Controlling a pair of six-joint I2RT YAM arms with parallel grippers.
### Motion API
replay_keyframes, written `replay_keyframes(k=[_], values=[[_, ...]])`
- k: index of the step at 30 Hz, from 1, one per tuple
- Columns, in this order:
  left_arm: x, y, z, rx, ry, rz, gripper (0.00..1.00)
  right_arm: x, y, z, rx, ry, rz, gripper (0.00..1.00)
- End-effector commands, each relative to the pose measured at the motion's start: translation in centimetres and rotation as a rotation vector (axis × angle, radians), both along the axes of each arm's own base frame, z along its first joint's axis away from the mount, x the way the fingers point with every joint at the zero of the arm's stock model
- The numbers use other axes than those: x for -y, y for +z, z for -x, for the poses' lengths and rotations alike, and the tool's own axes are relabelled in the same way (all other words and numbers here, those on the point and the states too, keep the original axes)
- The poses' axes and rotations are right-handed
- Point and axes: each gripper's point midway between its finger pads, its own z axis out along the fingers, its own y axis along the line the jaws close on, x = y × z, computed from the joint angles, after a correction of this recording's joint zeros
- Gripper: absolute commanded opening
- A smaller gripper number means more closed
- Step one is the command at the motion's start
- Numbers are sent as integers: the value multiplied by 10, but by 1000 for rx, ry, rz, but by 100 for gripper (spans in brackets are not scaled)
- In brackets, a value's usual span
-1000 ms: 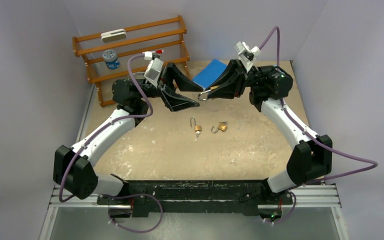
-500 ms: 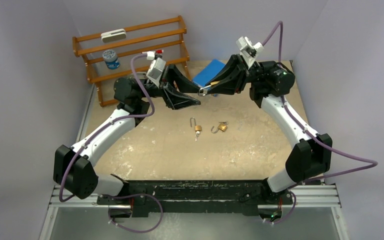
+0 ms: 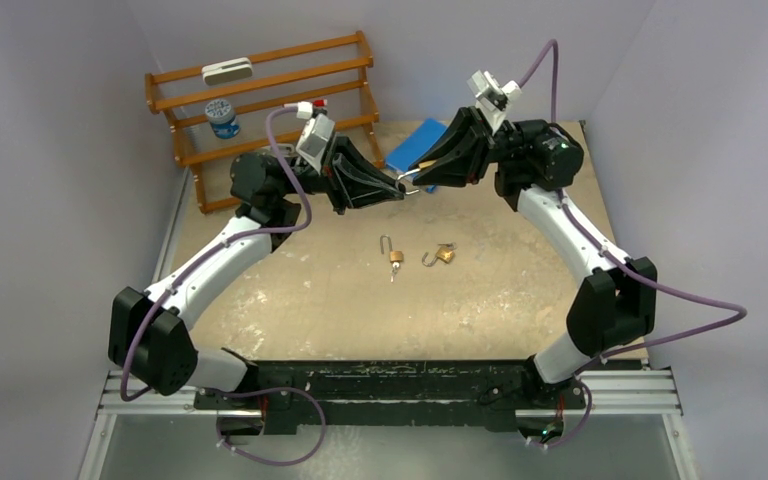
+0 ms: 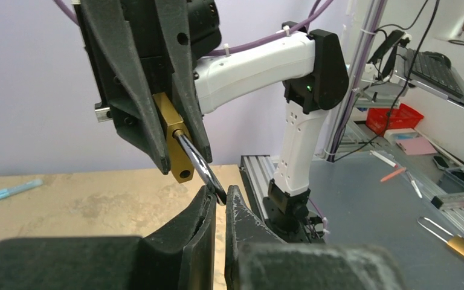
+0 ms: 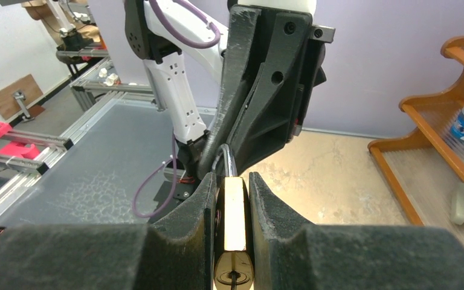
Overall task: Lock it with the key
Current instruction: Lock the lock.
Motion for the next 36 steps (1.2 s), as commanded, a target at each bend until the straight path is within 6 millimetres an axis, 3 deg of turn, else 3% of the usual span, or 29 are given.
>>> replay_keyframes(k=[1, 15, 24, 36], values=[[-1, 12, 4, 62, 2, 31, 0, 3, 26, 7, 88, -14, -72, 0], [-3, 10, 1, 67, 20, 25, 0, 4, 24, 9, 101, -13, -41, 0], [-10, 2, -17, 106, 130, -24, 0, 5, 37, 10, 62, -64, -53, 0], [-10, 7, -13, 106, 111, -5, 0, 1, 34, 5, 46, -57, -79, 0]])
